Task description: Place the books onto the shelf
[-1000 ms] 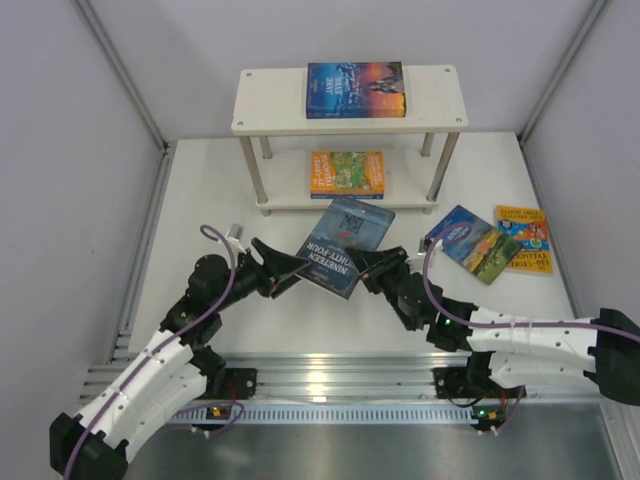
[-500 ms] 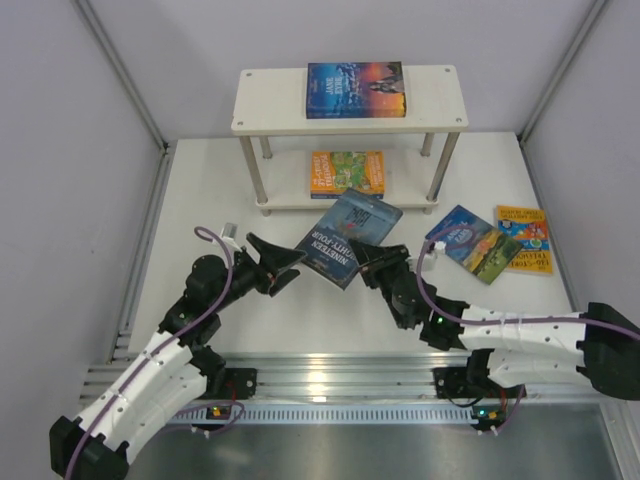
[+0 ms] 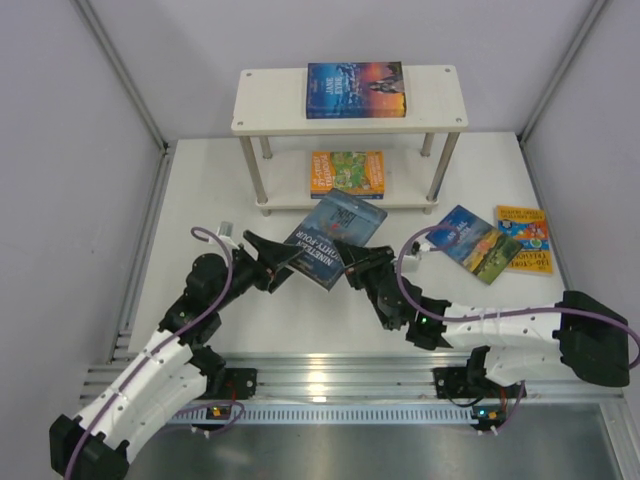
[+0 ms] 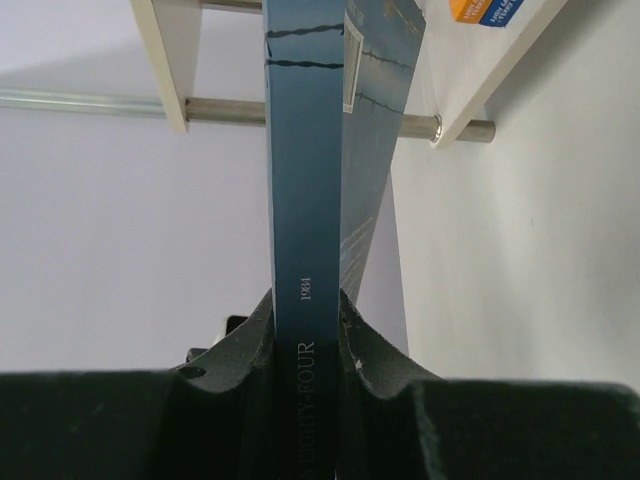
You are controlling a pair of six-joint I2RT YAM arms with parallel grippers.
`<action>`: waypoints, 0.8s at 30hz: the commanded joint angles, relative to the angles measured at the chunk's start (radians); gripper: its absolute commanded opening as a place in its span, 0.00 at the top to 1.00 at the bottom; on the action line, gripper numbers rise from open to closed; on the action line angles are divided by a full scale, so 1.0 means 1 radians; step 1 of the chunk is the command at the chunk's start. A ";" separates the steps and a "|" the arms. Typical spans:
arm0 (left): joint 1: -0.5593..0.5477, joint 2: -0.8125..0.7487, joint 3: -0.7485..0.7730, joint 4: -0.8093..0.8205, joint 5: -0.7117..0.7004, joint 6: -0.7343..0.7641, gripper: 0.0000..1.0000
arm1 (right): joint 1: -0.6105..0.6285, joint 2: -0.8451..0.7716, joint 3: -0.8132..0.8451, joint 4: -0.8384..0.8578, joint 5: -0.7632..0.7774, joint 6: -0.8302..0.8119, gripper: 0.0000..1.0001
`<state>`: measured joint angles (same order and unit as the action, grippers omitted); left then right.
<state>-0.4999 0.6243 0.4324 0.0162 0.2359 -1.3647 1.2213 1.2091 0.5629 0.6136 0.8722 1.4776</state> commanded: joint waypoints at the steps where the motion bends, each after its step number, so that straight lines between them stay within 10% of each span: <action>1: 0.003 -0.018 0.049 0.059 -0.047 -0.001 0.19 | 0.040 -0.025 0.057 0.109 0.013 0.013 0.96; 6: 0.003 -0.017 0.083 -0.012 -0.043 0.067 0.52 | 0.058 -0.089 0.017 0.057 -0.001 -0.054 0.81; 10: 0.004 -0.044 0.060 0.014 -0.026 0.098 0.99 | 0.058 -0.154 0.017 -0.121 -0.027 -0.089 0.60; 24: 0.006 -0.041 0.175 0.065 0.258 0.268 1.00 | -0.077 -0.646 -0.173 -0.493 -0.176 -0.224 0.34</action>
<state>-0.4980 0.5938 0.5350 -0.0265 0.4034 -1.1412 1.1889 0.6533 0.3920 0.2123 0.7261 1.2976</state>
